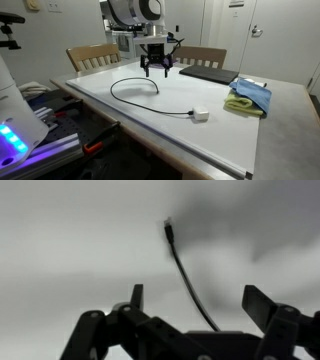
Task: Straighten out the cable
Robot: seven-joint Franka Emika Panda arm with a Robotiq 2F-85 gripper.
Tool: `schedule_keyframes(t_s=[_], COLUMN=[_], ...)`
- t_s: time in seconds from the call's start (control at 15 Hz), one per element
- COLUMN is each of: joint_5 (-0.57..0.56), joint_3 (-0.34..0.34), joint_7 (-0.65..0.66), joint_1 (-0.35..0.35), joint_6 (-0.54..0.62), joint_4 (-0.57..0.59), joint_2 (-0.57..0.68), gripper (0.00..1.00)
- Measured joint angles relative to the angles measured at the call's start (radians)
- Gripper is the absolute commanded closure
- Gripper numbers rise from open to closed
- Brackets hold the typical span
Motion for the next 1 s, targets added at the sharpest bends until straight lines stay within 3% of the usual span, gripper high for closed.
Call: schedule_keyframes(t_s=[0.2,0.67,1.0], joint_5=[-0.002,-0.035,-0.148], joint_3=[0.04,0.059,0.032], joint_7=[-0.081,-0.436,-0.379], joint_1=[0.017,-0.009,0.002], joint_6=[0.035,0.06,0.141], joint_4=[0.0,-0.022,-0.035], joint_2=[0.001,0.003,0.027], gripper=[0.0,0.0,0.0])
